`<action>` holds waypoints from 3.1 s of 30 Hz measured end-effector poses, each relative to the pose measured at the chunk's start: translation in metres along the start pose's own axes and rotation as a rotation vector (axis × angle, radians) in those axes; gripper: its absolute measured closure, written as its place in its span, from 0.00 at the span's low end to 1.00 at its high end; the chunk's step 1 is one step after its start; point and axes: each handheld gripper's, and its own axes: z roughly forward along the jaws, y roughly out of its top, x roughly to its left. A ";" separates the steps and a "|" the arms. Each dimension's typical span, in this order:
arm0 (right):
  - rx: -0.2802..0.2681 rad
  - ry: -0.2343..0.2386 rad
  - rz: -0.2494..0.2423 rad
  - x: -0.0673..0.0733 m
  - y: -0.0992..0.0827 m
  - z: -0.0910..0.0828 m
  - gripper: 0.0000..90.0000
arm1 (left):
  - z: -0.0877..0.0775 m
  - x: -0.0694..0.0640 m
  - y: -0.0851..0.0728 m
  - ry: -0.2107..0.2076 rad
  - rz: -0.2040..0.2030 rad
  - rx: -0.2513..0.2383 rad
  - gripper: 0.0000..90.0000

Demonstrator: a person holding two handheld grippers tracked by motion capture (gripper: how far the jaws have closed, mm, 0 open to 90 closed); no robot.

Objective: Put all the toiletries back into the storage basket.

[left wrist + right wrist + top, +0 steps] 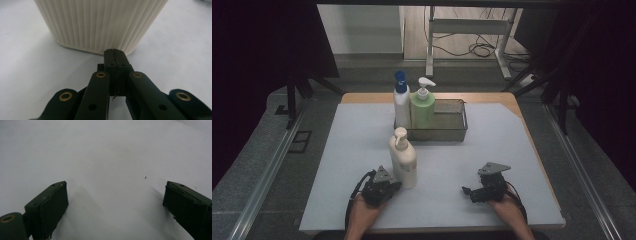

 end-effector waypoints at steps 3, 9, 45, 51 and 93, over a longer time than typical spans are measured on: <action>0.000 -0.001 -0.001 0.000 0.000 0.000 0.07 | 0.004 -0.003 0.002 -0.002 0.000 -0.006 0.99; -0.001 -0.001 -0.002 0.000 0.000 0.000 0.07 | 0.014 -0.010 0.008 -0.011 0.014 -0.019 0.99; -0.046 0.071 -0.067 0.015 0.010 -0.003 0.04 | -0.010 0.007 -0.007 0.140 -0.006 -0.014 0.48; -0.040 0.109 -0.065 0.018 0.014 -0.002 0.00 | -0.010 0.015 -0.011 0.172 -0.053 -0.015 0.35; -0.151 0.220 -0.102 0.060 0.080 0.005 0.00 | -0.005 0.018 -0.011 0.214 -0.085 0.012 0.14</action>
